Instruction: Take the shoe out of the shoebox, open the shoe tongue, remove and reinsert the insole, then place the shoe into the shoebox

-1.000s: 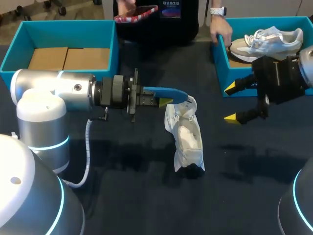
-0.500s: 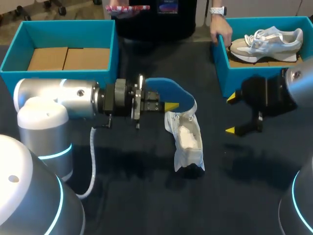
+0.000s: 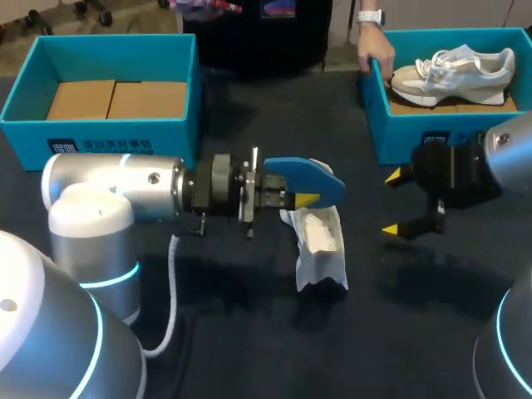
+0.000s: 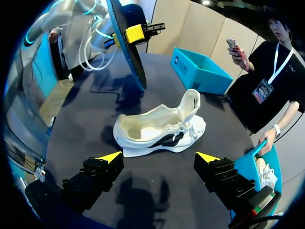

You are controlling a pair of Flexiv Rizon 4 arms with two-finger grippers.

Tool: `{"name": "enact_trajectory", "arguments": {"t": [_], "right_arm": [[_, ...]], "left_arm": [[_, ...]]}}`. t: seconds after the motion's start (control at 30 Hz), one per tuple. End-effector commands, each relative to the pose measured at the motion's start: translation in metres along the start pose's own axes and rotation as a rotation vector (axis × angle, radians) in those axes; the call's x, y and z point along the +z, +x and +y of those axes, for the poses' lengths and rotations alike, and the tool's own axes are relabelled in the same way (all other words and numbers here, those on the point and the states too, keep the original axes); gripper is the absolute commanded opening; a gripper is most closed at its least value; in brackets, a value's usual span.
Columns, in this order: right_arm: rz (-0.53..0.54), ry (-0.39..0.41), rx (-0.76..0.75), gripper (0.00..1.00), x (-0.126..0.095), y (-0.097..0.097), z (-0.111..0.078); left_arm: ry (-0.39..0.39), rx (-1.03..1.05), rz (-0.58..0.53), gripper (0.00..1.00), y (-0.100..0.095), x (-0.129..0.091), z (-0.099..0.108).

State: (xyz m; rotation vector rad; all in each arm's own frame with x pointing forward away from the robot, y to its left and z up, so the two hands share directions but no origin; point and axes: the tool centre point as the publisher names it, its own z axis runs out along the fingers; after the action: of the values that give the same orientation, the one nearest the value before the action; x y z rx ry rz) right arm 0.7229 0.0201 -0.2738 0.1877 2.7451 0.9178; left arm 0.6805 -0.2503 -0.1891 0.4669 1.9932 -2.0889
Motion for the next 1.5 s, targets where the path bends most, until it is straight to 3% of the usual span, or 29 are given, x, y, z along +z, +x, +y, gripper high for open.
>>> {"name": "enact_trajectory", "arguments": {"t": [0.03, 0.17, 0.5, 0.73, 1.1, 1.5], "right_arm": [[0.000, 0.001, 0.000, 1.00, 0.000, 0.000, 0.000], [-0.003, -0.034, -0.024, 1.00, 0.007, 0.001, -0.005], [0.062, 0.002, -0.089, 1.00, 0.021, 0.005, -0.018], [0.051, 0.006, -0.094, 1.00, 0.030, 0.005, -0.017], [0.056, 0.000, -0.120, 1.00, 0.044, 0.004, 0.005], [0.057, -0.006, -0.102, 1.00, 0.047, 0.007, 0.001]], "left_arm": [[-0.022, 0.040, -0.021, 0.00, 0.008, 0.011, 0.012], [-0.036, 0.058, -0.047, 0.00, 0.010, 0.010, 0.020], [-0.081, 0.130, -0.084, 0.00, 0.021, 0.003, 0.028], [-0.106, 0.159, -0.109, 0.00, 0.023, -0.003, 0.041], [-0.112, 0.161, -0.124, 0.00, 0.025, -0.004, 0.047], [-0.117, 0.163, -0.119, 0.00, 0.022, 0.001, 0.052]]}}
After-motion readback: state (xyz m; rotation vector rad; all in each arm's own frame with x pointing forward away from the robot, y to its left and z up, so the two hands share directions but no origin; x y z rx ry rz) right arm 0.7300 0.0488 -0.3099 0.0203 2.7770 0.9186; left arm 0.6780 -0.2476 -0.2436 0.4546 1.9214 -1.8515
